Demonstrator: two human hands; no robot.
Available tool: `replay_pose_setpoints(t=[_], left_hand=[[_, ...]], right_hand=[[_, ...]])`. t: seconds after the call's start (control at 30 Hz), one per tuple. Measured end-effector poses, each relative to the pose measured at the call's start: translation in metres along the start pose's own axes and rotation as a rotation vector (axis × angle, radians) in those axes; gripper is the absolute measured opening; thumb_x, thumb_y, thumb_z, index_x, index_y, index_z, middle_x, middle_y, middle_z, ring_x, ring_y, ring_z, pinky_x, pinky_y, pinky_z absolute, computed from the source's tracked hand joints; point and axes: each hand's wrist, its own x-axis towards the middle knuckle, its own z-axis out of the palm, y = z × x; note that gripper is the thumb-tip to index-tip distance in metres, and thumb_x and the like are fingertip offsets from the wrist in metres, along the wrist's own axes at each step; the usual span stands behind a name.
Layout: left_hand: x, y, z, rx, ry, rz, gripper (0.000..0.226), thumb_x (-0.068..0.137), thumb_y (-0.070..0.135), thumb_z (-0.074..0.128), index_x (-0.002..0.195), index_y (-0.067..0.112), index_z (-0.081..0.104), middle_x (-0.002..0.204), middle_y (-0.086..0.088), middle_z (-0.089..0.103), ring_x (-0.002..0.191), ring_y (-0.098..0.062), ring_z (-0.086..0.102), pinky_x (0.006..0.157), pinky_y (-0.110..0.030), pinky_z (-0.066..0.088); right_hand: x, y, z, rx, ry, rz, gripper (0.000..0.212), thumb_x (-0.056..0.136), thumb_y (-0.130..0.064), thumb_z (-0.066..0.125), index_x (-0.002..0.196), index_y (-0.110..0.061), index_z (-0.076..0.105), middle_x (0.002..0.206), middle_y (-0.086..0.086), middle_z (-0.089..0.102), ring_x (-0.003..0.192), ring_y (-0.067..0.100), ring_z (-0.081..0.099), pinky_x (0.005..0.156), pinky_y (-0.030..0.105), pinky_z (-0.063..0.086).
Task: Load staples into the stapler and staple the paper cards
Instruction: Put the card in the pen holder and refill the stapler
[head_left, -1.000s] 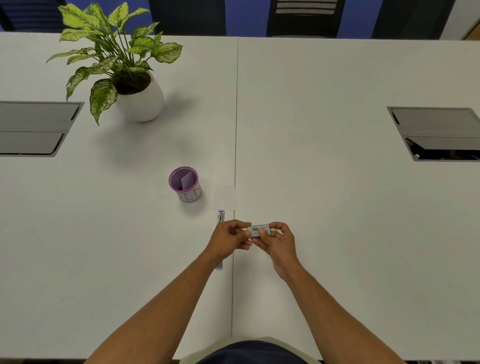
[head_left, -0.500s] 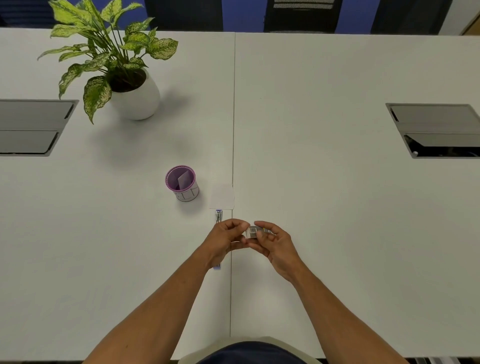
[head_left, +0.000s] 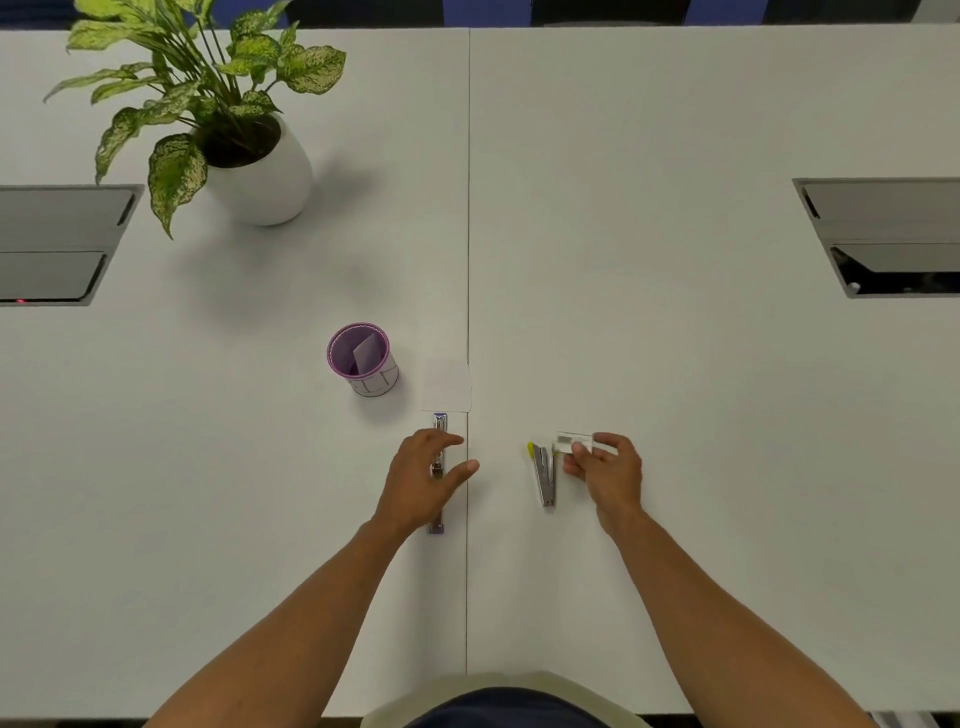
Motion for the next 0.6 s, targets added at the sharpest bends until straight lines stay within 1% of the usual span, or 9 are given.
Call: replay_pose_setpoints(t=[0.07, 0.13, 0.2, 0.27, 0.3, 0.37, 0.43, 0.5, 0.6], left_hand=[[-0.005, -0.016, -0.004, -0.021, -0.051, -0.054, 0.052, 0.076, 0.059, 0.068, 0.12, 0.033, 0.06, 0.121, 0.014, 0.053, 0.115, -0.007, 0.048, 0.097, -0.029, 0.042], [-0.007, -0.029, -0.005, -0.009, -0.082, -0.088, 0.059, 0.072, 0.059, 0.072, 0.124, 0.033, 0.058, 0.122, 0.013, 0.052, 0.115, -0.008, 0.048, 0.096, -0.03, 0.042], [-0.007, -0.038, -0.005, 0.031, -0.116, -0.095, 0.062, 0.071, 0.054, 0.077, 0.125, 0.032, 0.056, 0.122, 0.014, 0.052, 0.114, -0.007, 0.047, 0.095, -0.028, 0.041], [-0.004, -0.044, -0.004, 0.098, -0.138, -0.072, 0.058, 0.075, 0.043, 0.079, 0.126, 0.028, 0.057, 0.12, 0.015, 0.051, 0.112, -0.009, 0.047, 0.094, -0.024, 0.038], [-0.003, -0.046, -0.004, 0.125, -0.143, -0.062, 0.054, 0.077, 0.036, 0.078, 0.126, 0.026, 0.057, 0.119, 0.015, 0.051, 0.112, -0.011, 0.049, 0.094, -0.023, 0.038], [-0.002, -0.047, -0.002, 0.133, -0.131, -0.063, 0.046, 0.082, 0.023, 0.075, 0.125, 0.021, 0.059, 0.116, 0.011, 0.053, 0.111, -0.015, 0.052, 0.094, -0.023, 0.039], [-0.001, -0.045, 0.001, 0.133, -0.088, -0.076, 0.036, 0.086, 0.015, 0.071, 0.121, 0.018, 0.063, 0.109, 0.009, 0.056, 0.106, -0.018, 0.056, 0.09, -0.024, 0.041], [0.002, -0.041, 0.002, 0.142, -0.048, -0.084, 0.027, 0.089, 0.01, 0.066, 0.115, 0.017, 0.066, 0.102, 0.006, 0.059, 0.1, -0.02, 0.058, 0.086, -0.027, 0.045], [0.005, -0.039, 0.003, 0.173, -0.03, -0.087, 0.022, 0.09, 0.01, 0.063, 0.111, 0.015, 0.068, 0.1, 0.0, 0.064, 0.096, -0.021, 0.058, 0.084, -0.031, 0.047]], right_hand=[[0.012, -0.003, 0.001, -0.014, 0.063, 0.01, 0.023, 0.086, 0.001, 0.069, 0.092, -0.015, 0.053, 0.095, 0.021, 0.069, 0.063, 0.027, 0.069, 0.082, 0.046, 0.059], [0.025, -0.009, 0.001, -0.046, 0.09, 0.006, 0.022, 0.086, -0.001, 0.069, 0.095, -0.014, 0.053, 0.097, 0.019, 0.07, 0.064, 0.025, 0.071, 0.08, 0.042, 0.058], [0.037, -0.017, 0.002, -0.104, 0.105, -0.015, 0.022, 0.087, -0.003, 0.069, 0.098, -0.013, 0.054, 0.099, 0.018, 0.071, 0.068, 0.025, 0.072, 0.08, 0.041, 0.058], [0.05, -0.026, 0.004, -0.185, 0.12, -0.039, 0.022, 0.086, -0.004, 0.07, 0.098, -0.013, 0.055, 0.099, 0.019, 0.071, 0.069, 0.026, 0.073, 0.079, 0.04, 0.059], [0.056, -0.03, 0.005, -0.207, 0.125, -0.046, 0.021, 0.086, -0.003, 0.07, 0.098, -0.013, 0.056, 0.099, 0.02, 0.071, 0.068, 0.024, 0.073, 0.076, 0.038, 0.06], [0.067, -0.036, 0.007, -0.225, 0.138, -0.056, 0.021, 0.085, -0.002, 0.071, 0.097, -0.013, 0.057, 0.098, 0.019, 0.071, 0.061, 0.017, 0.071, 0.065, 0.028, 0.06], [0.077, -0.04, 0.011, -0.24, 0.142, -0.063, 0.021, 0.085, -0.002, 0.071, 0.096, -0.014, 0.058, 0.097, 0.018, 0.072, 0.057, 0.012, 0.07, 0.054, 0.018, 0.057], [0.085, -0.042, 0.014, -0.264, 0.147, -0.061, 0.02, 0.085, -0.002, 0.071, 0.098, -0.013, 0.061, 0.098, 0.019, 0.072, 0.057, 0.012, 0.07, 0.052, 0.016, 0.055], [0.097, -0.039, 0.017, -0.292, 0.196, -0.038, 0.018, 0.086, -0.001, 0.069, 0.102, -0.009, 0.064, 0.099, 0.021, 0.072, 0.056, 0.012, 0.067, 0.047, 0.011, 0.051]])
